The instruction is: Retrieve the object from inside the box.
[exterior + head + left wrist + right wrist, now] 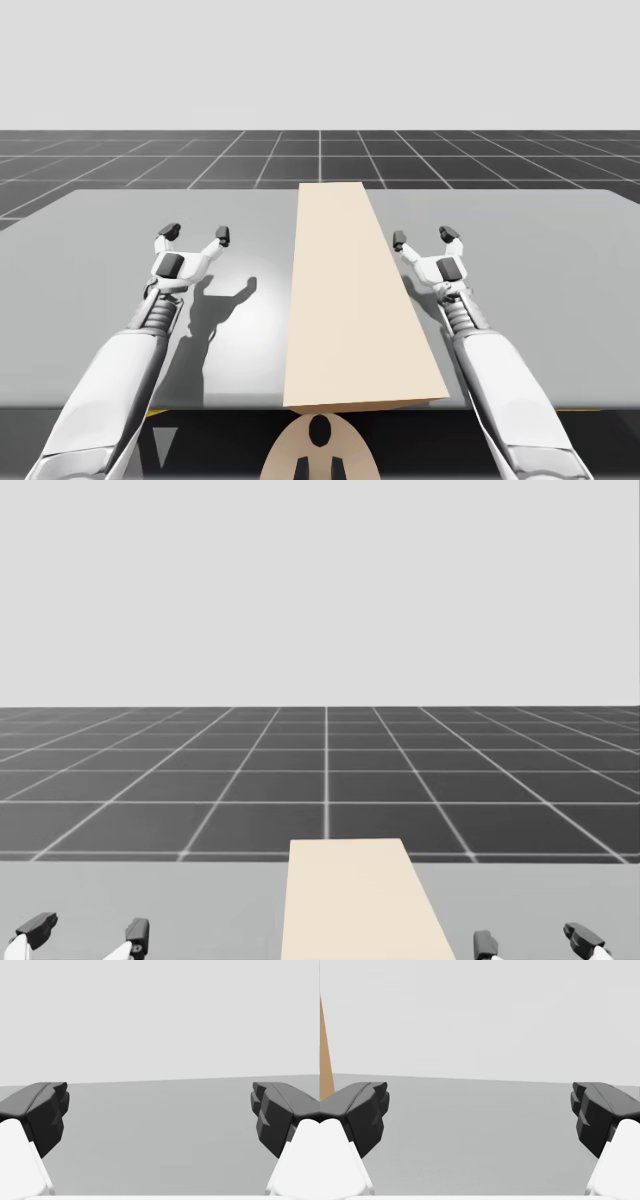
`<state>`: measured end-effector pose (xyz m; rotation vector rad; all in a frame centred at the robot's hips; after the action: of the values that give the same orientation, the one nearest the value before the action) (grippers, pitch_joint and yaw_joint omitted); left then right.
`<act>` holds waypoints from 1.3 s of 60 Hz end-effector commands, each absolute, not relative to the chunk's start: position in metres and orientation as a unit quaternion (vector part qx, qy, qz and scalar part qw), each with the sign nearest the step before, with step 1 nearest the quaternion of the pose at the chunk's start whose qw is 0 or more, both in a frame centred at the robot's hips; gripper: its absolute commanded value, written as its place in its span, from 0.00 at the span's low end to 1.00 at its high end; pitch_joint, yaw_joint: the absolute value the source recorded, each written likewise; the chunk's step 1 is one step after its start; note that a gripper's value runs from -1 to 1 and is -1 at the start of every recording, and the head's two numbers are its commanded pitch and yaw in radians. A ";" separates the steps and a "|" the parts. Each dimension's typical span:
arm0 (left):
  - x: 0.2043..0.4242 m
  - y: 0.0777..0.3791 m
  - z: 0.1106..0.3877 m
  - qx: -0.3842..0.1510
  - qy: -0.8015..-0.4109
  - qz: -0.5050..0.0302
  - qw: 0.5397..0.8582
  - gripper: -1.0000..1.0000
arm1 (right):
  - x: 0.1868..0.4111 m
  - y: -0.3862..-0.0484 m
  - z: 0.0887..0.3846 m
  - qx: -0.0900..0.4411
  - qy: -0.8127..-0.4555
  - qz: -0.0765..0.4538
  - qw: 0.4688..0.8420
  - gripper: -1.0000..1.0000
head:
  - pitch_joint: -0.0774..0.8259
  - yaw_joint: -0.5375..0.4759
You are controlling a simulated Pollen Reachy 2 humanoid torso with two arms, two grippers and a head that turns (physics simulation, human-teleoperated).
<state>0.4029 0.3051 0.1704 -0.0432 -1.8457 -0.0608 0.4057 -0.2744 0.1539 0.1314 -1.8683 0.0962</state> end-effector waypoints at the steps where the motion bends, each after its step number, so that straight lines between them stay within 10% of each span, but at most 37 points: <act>1: 0.403 0.305 0.170 -0.020 -0.796 -0.027 0.604 0.00 | 0.404 -0.274 0.153 0.051 -0.803 0.043 0.592 0.00 | 0.09 0.54; 26: 0.399 0.291 0.154 -0.059 -0.742 -0.156 0.649 0.00 | 0.399 -0.263 0.145 0.166 -0.764 0.132 0.610 0.00 | 0.09 0.54; 57: 0.345 0.270 0.147 -0.235 -0.668 -0.416 0.570 0.00 | 0.355 -0.254 0.159 0.268 -0.768 0.280 0.510 0.00 | 0.09 0.54; 78: 0.336 0.249 0.155 -0.287 -0.692 -0.405 0.525 0.00 | 0.343 -0.259 0.156 0.295 -0.765 0.293 0.493 0.00 | 0.09 0.53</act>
<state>0.3368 0.2624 0.1519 -0.6099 -1.6158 -0.9789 0.3474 -0.2641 0.1569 0.6626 -1.8514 0.6768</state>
